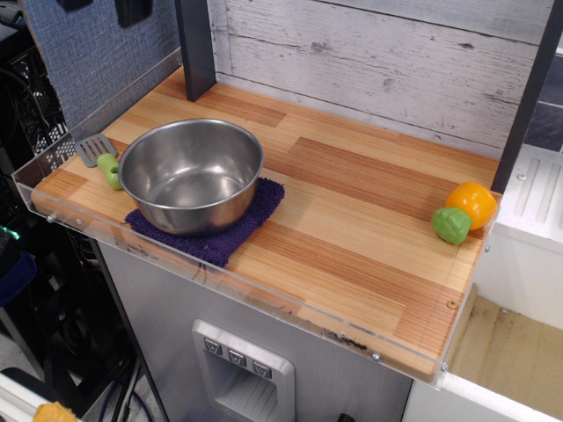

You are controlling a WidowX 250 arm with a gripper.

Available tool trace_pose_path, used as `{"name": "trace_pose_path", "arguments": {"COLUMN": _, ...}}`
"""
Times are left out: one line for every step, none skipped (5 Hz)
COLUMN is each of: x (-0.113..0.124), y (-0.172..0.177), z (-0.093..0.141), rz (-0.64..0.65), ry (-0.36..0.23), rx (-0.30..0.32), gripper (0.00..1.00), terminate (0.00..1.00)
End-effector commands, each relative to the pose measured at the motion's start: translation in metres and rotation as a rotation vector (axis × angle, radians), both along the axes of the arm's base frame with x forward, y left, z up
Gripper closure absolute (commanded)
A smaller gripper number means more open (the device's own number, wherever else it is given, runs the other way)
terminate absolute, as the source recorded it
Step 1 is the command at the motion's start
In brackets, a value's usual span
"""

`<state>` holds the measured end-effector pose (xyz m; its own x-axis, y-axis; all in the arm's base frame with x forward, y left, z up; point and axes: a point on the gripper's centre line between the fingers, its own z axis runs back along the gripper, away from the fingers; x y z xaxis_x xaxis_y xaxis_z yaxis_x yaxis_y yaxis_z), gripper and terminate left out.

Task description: Pick up the pot and place it on the purple cloth

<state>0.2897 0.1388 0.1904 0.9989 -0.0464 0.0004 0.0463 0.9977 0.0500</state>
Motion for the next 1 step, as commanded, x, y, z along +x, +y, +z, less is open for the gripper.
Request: {"name": "trace_pose_path", "arguments": {"x": -0.0035, "y": -0.0016, "z": 0.0181, "rz": -0.014, "ry": -0.043, "rx": 0.020, "gripper": 0.00, "terminate": 1.00}}
